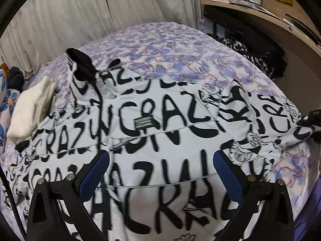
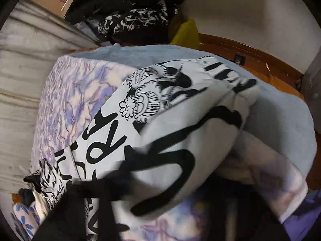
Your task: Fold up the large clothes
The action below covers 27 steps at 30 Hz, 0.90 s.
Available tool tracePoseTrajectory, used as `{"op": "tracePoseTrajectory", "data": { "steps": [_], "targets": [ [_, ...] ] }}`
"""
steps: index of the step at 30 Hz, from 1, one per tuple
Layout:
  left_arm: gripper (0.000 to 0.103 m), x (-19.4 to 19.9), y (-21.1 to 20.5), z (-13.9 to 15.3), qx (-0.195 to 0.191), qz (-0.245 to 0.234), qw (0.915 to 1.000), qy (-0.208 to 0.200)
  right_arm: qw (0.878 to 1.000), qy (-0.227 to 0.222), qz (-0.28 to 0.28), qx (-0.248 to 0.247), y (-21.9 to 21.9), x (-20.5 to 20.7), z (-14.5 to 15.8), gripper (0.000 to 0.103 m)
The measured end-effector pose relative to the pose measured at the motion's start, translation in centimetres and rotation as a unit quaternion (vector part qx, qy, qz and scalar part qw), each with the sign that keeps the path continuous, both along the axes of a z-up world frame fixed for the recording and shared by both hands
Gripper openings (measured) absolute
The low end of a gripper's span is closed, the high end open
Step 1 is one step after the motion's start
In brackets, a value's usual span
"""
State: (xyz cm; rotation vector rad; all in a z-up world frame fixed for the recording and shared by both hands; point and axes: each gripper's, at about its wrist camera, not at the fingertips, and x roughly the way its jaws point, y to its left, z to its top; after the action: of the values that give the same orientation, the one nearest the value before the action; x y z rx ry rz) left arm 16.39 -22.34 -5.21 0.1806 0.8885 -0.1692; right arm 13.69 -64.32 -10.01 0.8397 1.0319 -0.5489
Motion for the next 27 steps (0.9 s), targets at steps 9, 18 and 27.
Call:
{"op": "tracePoseTrajectory", "data": {
  "steps": [9, 18, 27],
  "targets": [
    [0.102, -1.1, 7.8, 2.9, -0.019, 0.065, 0.9967, -0.046, 0.921, -0.199, 0.253, -0.221, 18.8, 4.7, 14.9, 0.005],
    [0.102, -1.6, 17.2, 1.6, -0.066, 0.139, 0.9879, -0.021, 0.798, -0.156, 0.539, -0.22, 40.3, 4.0, 8.4, 0.071],
    [0.102, -0.8, 18.6, -3.0, -0.13, 0.109, 0.9841, 0.054, 0.783, -0.092, 0.575, -0.219, 42.8, -0.5, 2.1, 0.071]
  ]
}}
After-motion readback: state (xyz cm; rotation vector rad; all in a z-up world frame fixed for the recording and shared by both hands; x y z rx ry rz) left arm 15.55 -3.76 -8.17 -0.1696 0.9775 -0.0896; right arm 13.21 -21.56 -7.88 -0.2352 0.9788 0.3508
